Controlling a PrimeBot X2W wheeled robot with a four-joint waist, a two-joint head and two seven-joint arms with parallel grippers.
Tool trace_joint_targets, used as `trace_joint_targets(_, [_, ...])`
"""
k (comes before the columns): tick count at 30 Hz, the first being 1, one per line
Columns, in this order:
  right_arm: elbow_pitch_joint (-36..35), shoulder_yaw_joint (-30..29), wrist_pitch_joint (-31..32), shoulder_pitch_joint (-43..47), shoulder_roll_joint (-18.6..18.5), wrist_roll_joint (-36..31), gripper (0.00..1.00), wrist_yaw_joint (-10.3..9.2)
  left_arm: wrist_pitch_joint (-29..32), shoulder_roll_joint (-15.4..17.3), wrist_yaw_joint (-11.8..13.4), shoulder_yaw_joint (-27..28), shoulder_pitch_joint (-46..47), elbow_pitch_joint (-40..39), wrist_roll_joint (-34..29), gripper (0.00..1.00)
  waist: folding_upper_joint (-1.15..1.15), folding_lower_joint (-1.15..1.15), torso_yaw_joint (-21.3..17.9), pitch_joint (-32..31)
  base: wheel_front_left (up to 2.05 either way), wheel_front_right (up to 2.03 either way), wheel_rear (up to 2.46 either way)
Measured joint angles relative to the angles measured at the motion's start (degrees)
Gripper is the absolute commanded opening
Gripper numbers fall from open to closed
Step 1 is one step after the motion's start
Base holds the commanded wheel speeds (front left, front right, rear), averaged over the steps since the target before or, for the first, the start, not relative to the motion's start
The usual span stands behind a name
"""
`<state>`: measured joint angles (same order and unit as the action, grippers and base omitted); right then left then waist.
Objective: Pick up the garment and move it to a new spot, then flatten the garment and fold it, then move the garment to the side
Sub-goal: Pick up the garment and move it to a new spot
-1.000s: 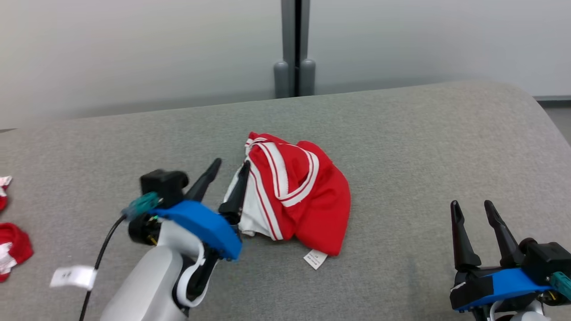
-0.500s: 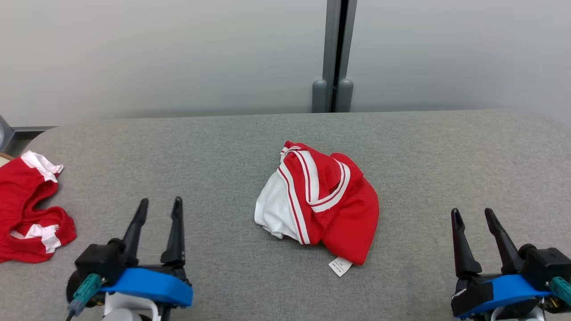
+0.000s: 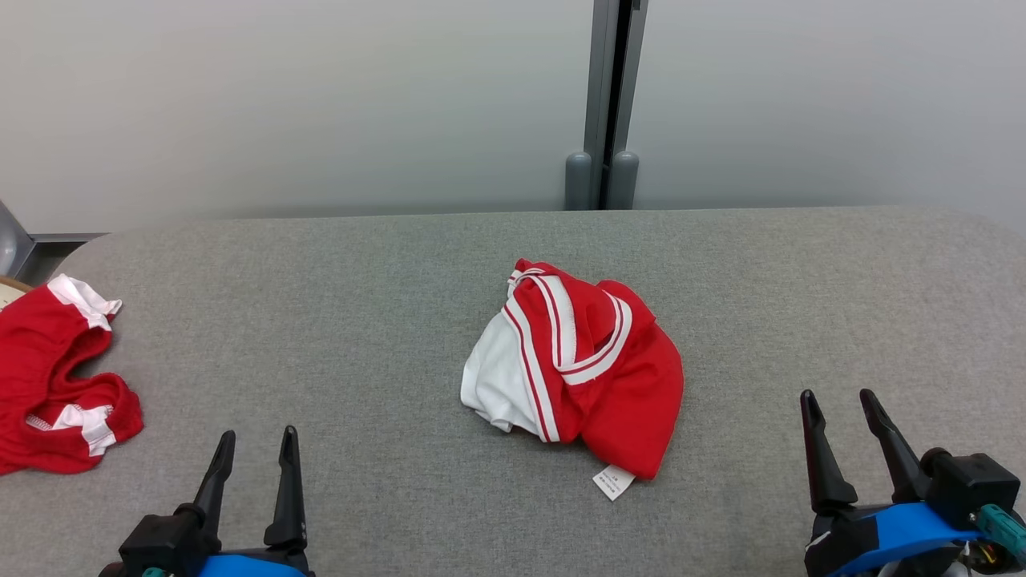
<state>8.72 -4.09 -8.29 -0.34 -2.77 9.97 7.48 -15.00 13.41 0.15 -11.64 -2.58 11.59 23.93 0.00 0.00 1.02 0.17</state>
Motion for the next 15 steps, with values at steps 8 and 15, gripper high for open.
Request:
trace_joint_targets(8, [0.1,0.0,0.2,0.1,0.0,-0.2,1.00,0.00,0.0,0.4,-0.2,0.9,0.3,1.4,-0.4,1.00,0.00,0.00,0.1,0.1,0.00,0.00,0.00])
trace_joint_targets(15, [0.4,0.2,0.2,0.2,0.0,-0.3,1.00,0.00,0.0,0.6,-0.5,0.5,1.5,2.3,-0.4,1.00,0.00,0.00,0.1,0.1,0.00,0.00,0.00])
